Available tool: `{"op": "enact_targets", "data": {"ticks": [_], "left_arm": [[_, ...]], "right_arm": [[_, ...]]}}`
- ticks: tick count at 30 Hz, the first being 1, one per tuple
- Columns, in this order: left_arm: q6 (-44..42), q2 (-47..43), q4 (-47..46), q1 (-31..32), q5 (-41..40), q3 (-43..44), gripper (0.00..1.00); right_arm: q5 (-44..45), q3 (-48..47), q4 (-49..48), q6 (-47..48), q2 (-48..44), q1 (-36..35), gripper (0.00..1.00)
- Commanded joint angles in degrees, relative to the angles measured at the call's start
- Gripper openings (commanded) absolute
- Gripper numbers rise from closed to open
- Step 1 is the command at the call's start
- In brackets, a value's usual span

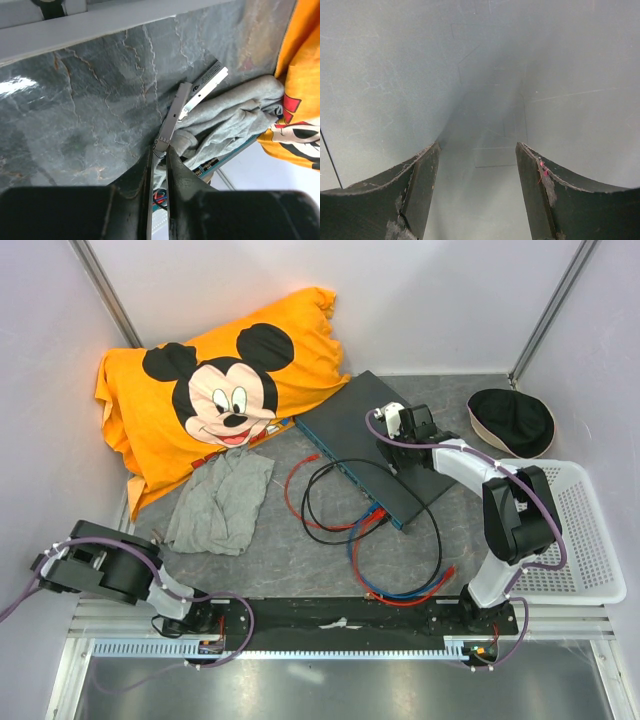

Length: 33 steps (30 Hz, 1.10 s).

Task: Pull the plug from the switch port
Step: Place the plug at the corner of the board.

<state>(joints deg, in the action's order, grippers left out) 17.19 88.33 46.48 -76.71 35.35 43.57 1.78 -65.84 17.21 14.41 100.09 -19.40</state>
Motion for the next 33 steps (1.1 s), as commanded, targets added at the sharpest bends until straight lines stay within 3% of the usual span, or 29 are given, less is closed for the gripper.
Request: {"op": "enact_targets", "data": {"ticks": [1, 7, 11, 17, 20, 23, 26, 27, 29, 30, 33], "left_arm": [[4.7, 2.4, -5.1, 2.5, -2.4, -1.5, 0.18], [4.3, 2.4, -5.3, 4.3, -1.6, -1.3, 0.27], [2.0, -2.5, -2.2, 4.2, 0.3, -0.7, 0.4], [-3.7, -9.5, 6.0, 4.8, 1.5, 2.3, 0.45], [-4.4, -13.0, 6.9, 8.0, 3.2, 1.6, 0.45], [-3.0, -15.5, 5.4, 19.6, 4.7, 1.2, 0.46], [5.4, -20.3, -0.3, 33.5, 5.6, -1.8, 0.46], [10.5, -21.3, -2.7, 41.3, 6.2, -2.7, 0.46], [14.3, -21.5, -10.4, 49.2, 5.3, -4.5, 0.46], [16.9, -21.2, -12.5, 56.3, 3.3, -4.6, 0.46], [19.4, -16.5, -20.9, 65.2, 3.5, -0.5, 0.46]], "right_arm": [[-0.6, 4.9, 7.3, 0.4, 3.8, -1.5, 0.73], [-0.2, 5.6, 7.5, 0.5, 3.1, -1.9, 0.73], [0.1, 4.7, 7.7, 0.7, 3.4, -2.3, 0.73], [1.2, 3.0, 7.6, 1.6, 4.3, -2.8, 0.73], [1.6, 3.3, 7.6, 1.8, 4.2, -2.8, 0.73], [1.1, 4.1, 7.5, 1.6, 3.7, -2.7, 0.73], [0.5, 5.0, 7.3, 0.8, 2.7, -2.7, 0.73], [0.3, 5.2, 7.2, 0.7, 2.0, -2.7, 0.73], [-0.1, 5.8, 6.8, 0.4, 1.2, -2.8, 0.73], [0.0, 6.1, 6.5, 0.4, 0.2, -2.6, 0.73], [-0.2, 6.6, 6.3, -0.4, -1.6, -2.1, 0.74]]}}
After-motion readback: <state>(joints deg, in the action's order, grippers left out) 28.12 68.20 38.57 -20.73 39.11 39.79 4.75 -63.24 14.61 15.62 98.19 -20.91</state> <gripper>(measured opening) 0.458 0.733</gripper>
